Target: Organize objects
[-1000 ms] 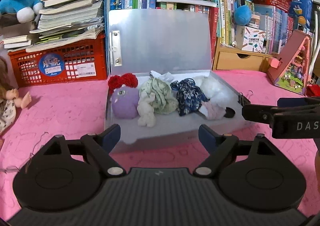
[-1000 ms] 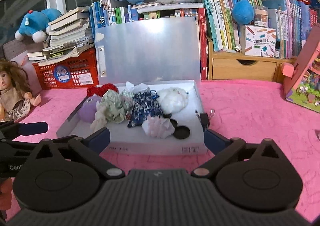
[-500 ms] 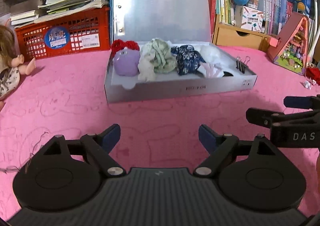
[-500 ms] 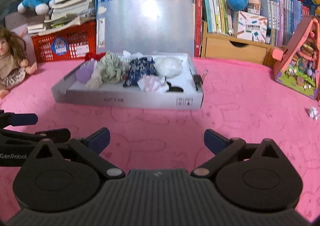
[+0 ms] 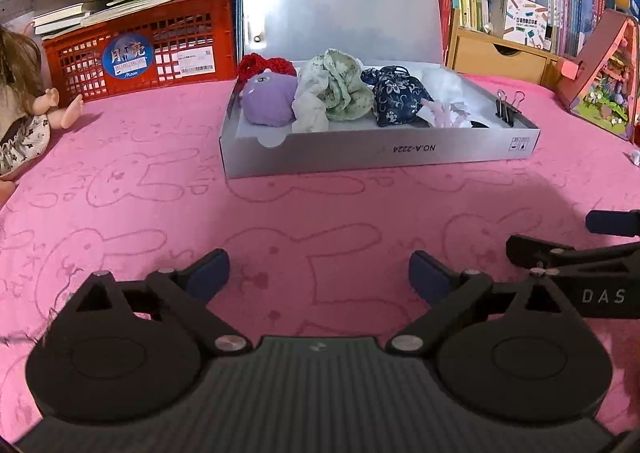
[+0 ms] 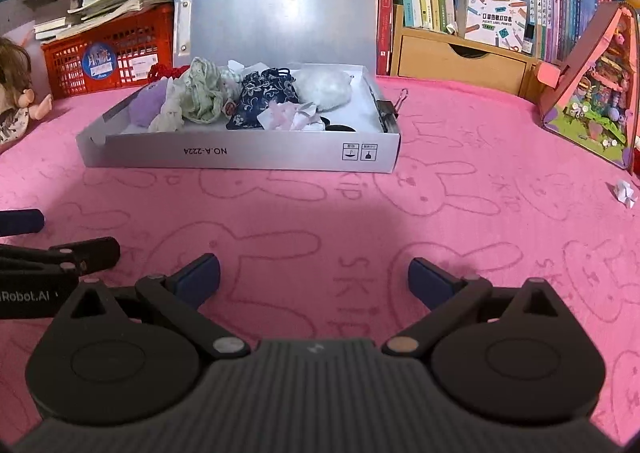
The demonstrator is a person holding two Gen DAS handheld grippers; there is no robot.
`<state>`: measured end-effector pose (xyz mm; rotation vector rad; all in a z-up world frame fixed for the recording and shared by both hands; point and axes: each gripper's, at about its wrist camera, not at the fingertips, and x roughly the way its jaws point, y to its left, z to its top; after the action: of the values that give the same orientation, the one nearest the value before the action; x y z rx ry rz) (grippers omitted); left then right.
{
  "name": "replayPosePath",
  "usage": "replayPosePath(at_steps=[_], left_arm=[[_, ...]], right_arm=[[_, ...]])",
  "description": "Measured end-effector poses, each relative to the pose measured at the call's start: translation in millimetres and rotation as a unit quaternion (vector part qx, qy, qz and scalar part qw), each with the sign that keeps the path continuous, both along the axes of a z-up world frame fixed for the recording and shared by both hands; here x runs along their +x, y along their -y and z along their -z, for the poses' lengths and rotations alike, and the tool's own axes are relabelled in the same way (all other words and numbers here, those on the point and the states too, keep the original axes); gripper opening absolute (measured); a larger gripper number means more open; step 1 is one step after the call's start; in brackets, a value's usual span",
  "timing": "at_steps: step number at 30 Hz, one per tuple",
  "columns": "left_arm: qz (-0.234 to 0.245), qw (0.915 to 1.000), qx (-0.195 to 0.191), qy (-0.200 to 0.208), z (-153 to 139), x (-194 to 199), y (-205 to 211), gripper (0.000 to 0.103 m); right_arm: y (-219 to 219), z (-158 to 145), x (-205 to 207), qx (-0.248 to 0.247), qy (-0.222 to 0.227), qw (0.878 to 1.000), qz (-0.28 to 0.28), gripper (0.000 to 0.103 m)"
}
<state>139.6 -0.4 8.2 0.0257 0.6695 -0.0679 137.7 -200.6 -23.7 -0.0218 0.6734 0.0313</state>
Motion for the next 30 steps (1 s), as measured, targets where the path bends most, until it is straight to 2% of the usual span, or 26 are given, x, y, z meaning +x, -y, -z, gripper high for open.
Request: replayPosePath(at_steps=[1, 30], left_arm=[[0.000, 1.0000, -0.001, -0.003, 0.6, 0.9, -0.4, 0.103], [-0.005, 1.0000, 0.005, -0.005, 1.9, 2.2, 1.0, 0.103]], right_arm=[[0.2, -0.1, 0.0, 0.001, -0.001, 1.000, 0.000, 0.103], [0.9, -0.1, -0.5, 0.004, -0.002, 1.000, 0.000, 0.103]])
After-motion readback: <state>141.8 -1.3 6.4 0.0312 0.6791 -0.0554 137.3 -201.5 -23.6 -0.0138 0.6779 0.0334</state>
